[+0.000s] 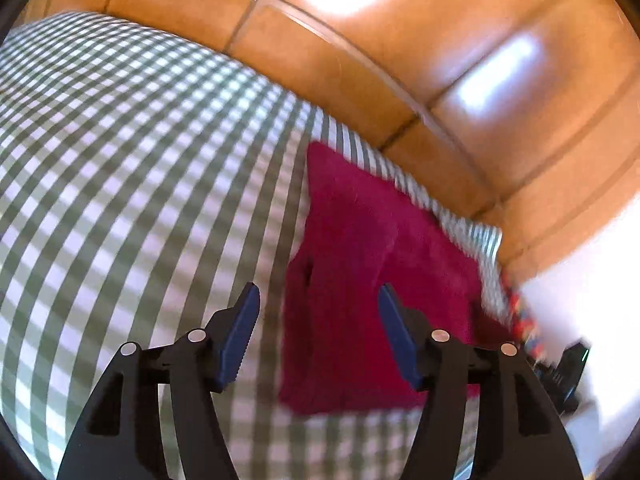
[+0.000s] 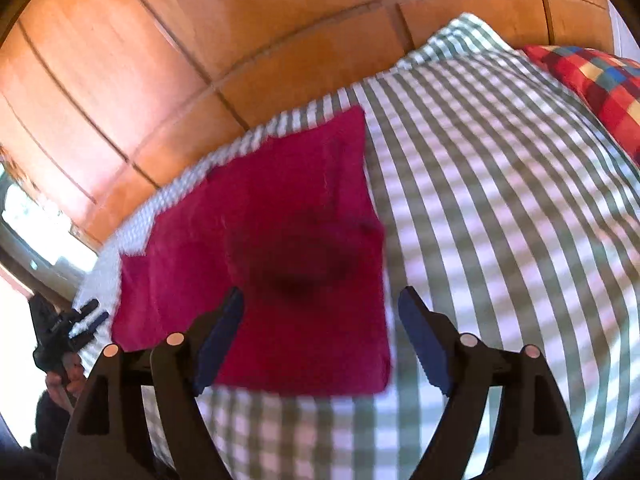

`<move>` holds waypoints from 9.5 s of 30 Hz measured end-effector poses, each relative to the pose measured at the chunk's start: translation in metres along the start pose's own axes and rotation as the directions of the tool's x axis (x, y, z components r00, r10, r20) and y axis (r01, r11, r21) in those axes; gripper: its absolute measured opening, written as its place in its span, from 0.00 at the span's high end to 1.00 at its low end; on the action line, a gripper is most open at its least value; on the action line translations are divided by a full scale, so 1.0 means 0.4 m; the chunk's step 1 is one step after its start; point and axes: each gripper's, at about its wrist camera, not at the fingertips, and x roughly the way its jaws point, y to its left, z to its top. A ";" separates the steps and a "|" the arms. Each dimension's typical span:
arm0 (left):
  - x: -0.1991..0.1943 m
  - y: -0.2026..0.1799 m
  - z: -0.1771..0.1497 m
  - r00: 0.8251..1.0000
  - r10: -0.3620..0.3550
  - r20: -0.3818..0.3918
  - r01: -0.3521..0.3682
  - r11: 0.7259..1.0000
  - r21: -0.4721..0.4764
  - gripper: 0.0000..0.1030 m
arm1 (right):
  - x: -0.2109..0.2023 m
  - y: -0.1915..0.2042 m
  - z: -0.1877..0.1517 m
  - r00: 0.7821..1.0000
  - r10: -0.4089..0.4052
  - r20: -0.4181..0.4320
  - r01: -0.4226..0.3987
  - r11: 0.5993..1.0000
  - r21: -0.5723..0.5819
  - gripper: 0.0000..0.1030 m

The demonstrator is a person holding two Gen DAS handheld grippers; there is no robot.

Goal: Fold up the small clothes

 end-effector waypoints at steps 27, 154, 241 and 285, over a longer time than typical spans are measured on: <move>-0.135 -0.007 -0.331 0.986 0.004 -0.167 0.023 0.987 0.160 0.86 | -0.111 0.015 -0.260 0.978 -0.043 -0.205 0.014 0.990 -0.139 0.53; 0.107 -0.098 -0.039 0.967 0.252 -0.028 -0.243 0.953 0.178 0.87 | 0.186 -0.013 0.093 0.937 -0.341 0.070 0.345 0.937 -0.048 0.68; 0.020 -0.024 0.017 0.960 0.264 0.094 -0.272 0.959 0.076 0.74 | 0.212 0.283 0.085 0.950 -0.291 0.115 0.313 0.886 -0.342 0.34; -0.004 -0.138 -0.208 0.980 0.195 0.028 -0.193 0.924 0.329 0.78 | 0.027 0.061 -0.029 0.978 0.126 -0.167 -0.115 0.991 0.071 0.70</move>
